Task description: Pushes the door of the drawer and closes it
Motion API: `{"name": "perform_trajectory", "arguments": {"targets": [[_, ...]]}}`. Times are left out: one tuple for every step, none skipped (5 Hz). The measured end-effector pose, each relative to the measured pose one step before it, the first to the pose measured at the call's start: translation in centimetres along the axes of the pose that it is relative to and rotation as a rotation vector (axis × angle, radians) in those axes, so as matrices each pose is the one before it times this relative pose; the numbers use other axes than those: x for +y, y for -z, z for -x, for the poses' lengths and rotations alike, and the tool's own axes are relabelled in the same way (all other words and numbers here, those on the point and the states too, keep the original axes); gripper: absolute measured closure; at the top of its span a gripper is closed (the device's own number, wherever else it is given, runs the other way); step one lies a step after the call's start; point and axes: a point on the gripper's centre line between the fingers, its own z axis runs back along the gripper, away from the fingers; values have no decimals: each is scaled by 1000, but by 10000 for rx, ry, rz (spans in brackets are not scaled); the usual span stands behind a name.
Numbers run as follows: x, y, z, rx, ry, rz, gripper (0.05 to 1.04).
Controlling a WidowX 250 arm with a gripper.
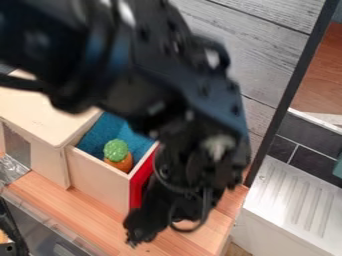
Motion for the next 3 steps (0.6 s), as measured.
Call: {"name": "perform_trajectory", "arguments": {"targets": [[444, 1636, -854, 338, -784, -219, 85], [1124, 1482, -1726, 113, -629, 310, 85], [1635, 1419, -1244, 102, -541, 265, 85]]}}
